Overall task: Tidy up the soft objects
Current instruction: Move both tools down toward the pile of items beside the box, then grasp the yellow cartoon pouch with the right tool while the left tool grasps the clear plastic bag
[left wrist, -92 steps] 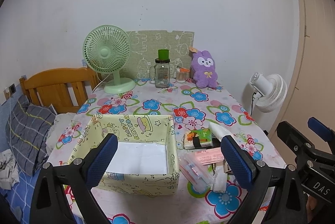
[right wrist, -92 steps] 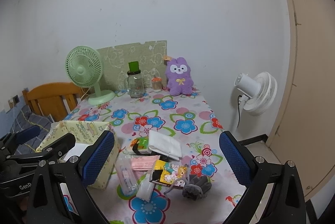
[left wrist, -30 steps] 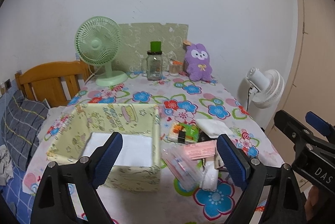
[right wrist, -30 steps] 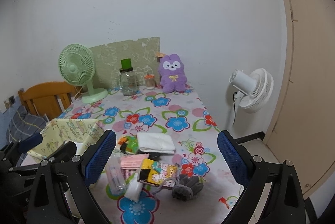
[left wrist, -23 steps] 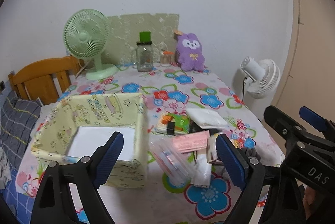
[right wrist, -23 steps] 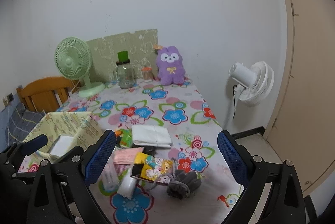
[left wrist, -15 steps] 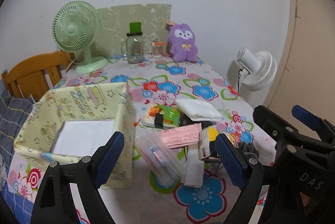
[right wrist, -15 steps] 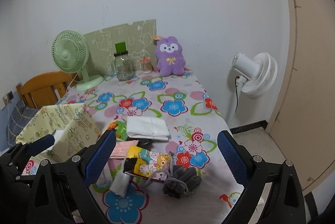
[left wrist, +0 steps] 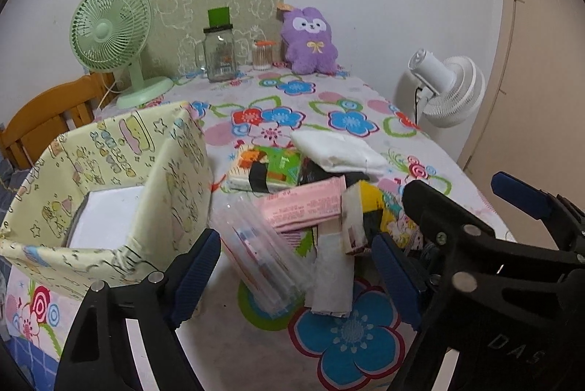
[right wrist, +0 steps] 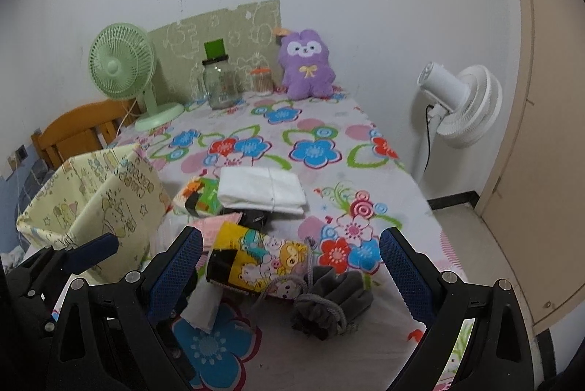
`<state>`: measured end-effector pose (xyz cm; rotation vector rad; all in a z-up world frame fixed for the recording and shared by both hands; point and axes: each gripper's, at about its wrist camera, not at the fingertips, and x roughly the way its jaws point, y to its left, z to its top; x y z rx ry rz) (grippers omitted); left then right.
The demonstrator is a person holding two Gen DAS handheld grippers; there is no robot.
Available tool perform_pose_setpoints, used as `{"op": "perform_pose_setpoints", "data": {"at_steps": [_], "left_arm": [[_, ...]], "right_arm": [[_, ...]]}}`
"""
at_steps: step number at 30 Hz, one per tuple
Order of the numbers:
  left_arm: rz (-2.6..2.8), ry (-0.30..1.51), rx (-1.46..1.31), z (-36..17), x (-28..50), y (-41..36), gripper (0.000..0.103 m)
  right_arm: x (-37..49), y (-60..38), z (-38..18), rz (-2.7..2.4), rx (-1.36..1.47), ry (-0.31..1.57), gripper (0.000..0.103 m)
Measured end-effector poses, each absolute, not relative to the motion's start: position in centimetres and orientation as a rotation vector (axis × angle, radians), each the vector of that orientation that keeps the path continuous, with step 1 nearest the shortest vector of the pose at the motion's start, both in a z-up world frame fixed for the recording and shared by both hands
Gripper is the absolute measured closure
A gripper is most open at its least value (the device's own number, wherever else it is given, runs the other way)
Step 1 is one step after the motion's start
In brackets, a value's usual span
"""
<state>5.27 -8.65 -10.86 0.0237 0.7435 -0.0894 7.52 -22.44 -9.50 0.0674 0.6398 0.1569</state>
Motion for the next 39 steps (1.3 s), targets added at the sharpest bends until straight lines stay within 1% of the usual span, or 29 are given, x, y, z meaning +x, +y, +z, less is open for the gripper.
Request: {"op": "perform_pose_setpoints", "data": {"at_steps": [7,17,22,27,28,29,32,33,35,39], "left_arm": [[-0.050,0.771,0.041,-12.0,5.6,-8.6,0.025],[-0.037,0.862,0.001,-13.7,6.9,-7.8,0.046],[-0.031,0.892,0.000,-14.2,7.3,-7.7,0.054],[-0.029,0.900,0.002,-14.4,7.3,-7.6,0.059],[-0.028,0.899,0.003,-14.4,7.3,-7.5,0.061],[-0.028,0.898,0.003,-14.4,7.3,-7.5,0.062],[-0.031,0.893,0.002,-14.3,7.3,-7.4,0.067],[-0.031,0.892,0.004,-14.3,7.2,-7.5,0.068],[-0.028,0.889,0.010,-14.2,7.3,-7.5,0.073],[-0.014,0.883,0.020,-14.1,7.2,-7.6,0.078]], "right_arm": [[8.4,-21.6,-11.1,0.183,0.065,0.687,0.004],[10.0,-20.4,-12.5,0.207,0.052,0.742,0.004],[10.9,-20.0,-13.4,0.208,0.048,0.782,0.004],[11.4,-19.6,-14.0,0.203,0.042,0.803,0.004],[11.5,-19.6,-14.1,0.201,0.039,0.805,0.005],[11.6,-19.6,-14.1,0.200,0.036,0.807,0.008],[11.6,-19.5,-14.1,0.204,0.037,0.812,0.013],[11.6,-19.4,-14.1,0.208,0.038,0.814,0.017],[11.6,-19.3,-14.1,0.211,0.035,0.816,0.018],[11.5,-19.1,-14.0,0.216,0.030,0.818,0.023]]}}
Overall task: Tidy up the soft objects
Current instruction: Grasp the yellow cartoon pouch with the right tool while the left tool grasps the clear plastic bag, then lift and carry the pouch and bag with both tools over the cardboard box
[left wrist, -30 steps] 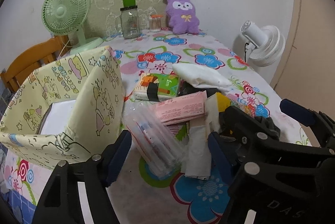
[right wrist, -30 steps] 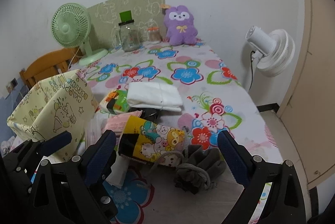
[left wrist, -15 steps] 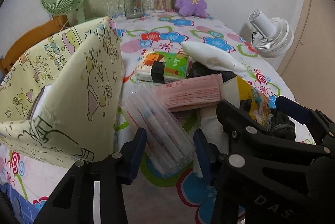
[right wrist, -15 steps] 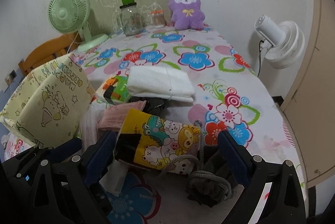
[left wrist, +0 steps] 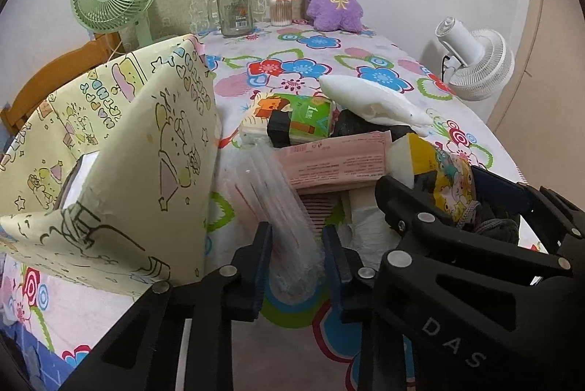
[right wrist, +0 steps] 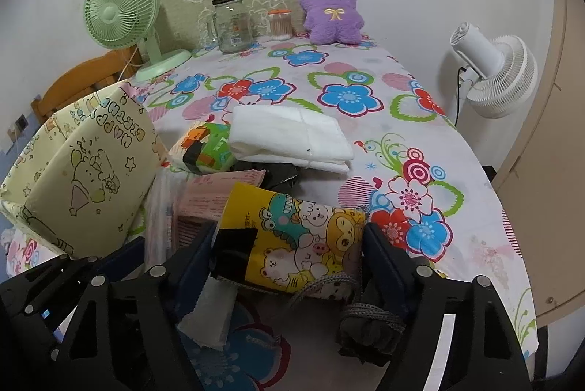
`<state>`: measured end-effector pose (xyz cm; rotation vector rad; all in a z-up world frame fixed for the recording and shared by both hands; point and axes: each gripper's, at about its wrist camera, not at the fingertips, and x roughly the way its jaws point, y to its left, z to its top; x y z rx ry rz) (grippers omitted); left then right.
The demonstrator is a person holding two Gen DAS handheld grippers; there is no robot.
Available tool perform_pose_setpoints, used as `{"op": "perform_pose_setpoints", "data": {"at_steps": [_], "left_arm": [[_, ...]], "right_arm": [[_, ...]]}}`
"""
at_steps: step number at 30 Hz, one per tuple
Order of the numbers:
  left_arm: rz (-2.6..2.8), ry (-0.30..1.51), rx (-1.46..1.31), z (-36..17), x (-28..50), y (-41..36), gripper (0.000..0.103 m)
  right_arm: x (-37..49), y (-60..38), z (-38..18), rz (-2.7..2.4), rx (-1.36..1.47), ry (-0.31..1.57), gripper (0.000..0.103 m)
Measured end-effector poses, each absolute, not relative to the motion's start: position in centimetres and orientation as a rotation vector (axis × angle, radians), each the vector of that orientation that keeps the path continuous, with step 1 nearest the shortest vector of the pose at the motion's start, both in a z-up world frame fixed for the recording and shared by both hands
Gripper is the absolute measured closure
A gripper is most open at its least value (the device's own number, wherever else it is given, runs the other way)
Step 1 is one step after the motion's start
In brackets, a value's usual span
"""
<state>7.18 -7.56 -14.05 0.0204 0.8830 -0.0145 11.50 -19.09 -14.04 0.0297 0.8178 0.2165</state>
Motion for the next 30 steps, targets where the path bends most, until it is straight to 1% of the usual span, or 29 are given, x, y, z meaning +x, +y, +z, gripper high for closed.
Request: {"op": "perform_pose_setpoints", "data": {"at_steps": [7,17,30], "left_arm": [[-0.003,0.864,0.030,-13.4,7.0,-7.6,0.086],[-0.002,0.835,0.035,-12.0,6.7,-7.7,0.089],[0.009,0.759,0.021,-8.3,6.8,-7.2,0.089]], "right_arm": [[11.1,-19.2,-13.5,0.210,0.034,0.805,0.025],[10.7,-19.3,-12.1,0.207,0.034,0.772,0.025],[10.6,-19.2,-8.7,0.196,0.067,0.720,0.025]]}}
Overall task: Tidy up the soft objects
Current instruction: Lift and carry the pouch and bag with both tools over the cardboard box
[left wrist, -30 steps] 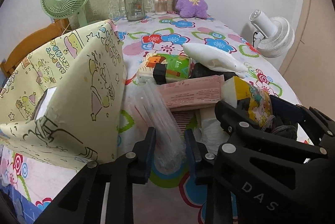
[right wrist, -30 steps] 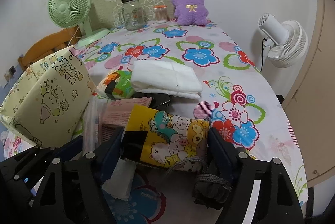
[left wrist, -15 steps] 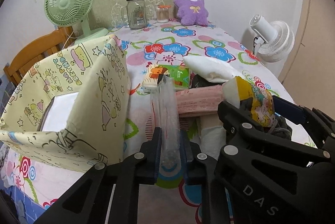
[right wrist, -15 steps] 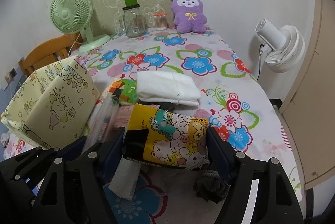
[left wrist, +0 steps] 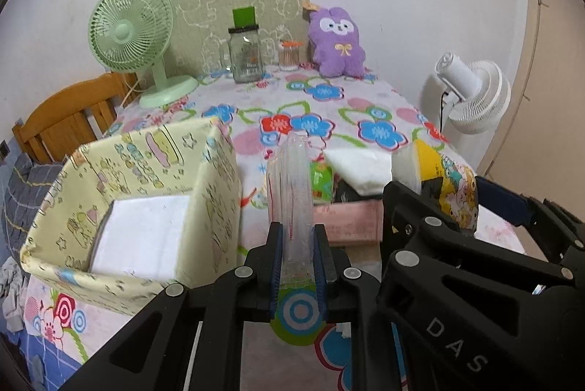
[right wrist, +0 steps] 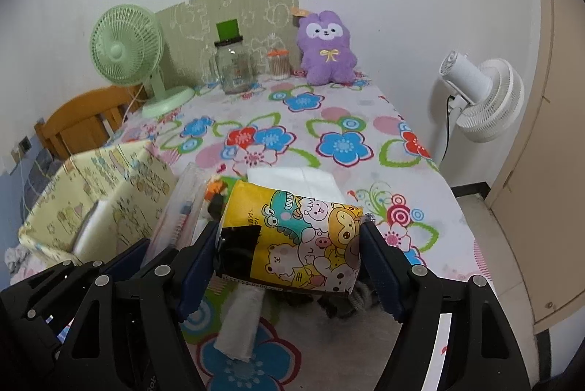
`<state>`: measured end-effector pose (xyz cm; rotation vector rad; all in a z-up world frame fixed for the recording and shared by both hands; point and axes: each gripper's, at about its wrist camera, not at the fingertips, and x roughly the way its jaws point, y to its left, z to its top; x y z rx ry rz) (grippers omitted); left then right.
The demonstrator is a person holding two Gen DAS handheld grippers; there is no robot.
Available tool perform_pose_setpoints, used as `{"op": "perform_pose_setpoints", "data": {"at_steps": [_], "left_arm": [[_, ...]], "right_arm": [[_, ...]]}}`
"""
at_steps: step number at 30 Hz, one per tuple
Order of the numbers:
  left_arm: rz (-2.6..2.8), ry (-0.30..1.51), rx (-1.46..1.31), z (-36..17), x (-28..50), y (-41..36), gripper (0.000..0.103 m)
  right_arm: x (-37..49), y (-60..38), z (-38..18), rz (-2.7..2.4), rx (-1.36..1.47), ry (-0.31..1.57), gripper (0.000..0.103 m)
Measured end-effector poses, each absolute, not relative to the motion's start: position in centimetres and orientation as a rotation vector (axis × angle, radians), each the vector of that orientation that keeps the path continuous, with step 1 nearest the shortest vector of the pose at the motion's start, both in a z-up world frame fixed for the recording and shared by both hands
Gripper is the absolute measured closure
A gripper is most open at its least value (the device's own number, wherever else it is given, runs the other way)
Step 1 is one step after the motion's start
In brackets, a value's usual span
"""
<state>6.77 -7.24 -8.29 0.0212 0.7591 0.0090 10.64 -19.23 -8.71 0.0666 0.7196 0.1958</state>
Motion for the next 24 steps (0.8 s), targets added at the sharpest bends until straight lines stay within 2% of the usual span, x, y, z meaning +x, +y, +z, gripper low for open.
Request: {"op": "perform_pose_setpoints", "data": {"at_steps": [24], "left_arm": [[0.000,0.661,0.015,-3.3,6.2,-5.5,0.089]], "right_arm": [[9.8,-17.4,-2.8,0.209,0.038,0.600,0.025]]}}
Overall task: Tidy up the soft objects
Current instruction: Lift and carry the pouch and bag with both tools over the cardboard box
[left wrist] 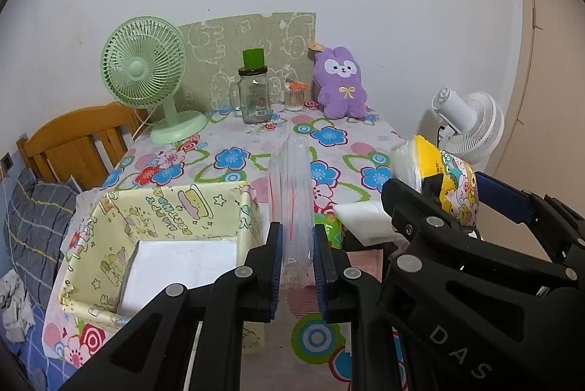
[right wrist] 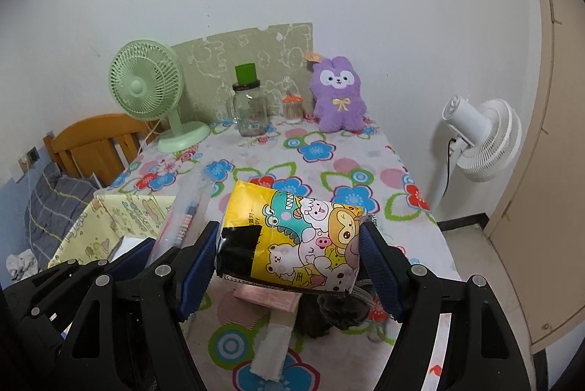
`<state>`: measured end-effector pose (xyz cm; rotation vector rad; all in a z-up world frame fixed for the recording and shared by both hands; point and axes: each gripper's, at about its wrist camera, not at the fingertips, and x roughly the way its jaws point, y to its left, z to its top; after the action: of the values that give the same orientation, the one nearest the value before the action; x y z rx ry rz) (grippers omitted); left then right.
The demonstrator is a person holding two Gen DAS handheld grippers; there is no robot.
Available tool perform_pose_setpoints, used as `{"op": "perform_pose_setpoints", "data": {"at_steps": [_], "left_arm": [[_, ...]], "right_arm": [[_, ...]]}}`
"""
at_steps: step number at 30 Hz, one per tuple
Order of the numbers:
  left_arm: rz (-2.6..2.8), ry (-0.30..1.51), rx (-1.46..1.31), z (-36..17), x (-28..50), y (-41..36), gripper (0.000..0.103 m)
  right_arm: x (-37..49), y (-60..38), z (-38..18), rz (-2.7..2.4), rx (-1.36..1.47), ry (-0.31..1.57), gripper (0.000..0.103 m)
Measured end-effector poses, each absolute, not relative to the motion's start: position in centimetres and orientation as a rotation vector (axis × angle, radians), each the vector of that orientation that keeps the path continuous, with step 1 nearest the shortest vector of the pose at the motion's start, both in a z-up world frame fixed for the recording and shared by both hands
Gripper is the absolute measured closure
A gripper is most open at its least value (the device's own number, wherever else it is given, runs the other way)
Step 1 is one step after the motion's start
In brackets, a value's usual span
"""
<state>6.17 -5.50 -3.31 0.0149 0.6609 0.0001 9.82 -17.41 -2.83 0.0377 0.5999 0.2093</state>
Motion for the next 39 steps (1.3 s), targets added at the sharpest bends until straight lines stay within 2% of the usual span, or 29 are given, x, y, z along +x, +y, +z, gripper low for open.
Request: {"op": "perform_pose_setpoints", "data": {"at_steps": [39], "left_arm": [[0.066,0.648,0.003,-3.7,6.9,4.0,0.089]], "right_arm": [[11.4,-6.6,-2.9,0.296,-0.024,0.628,0.025]]}}
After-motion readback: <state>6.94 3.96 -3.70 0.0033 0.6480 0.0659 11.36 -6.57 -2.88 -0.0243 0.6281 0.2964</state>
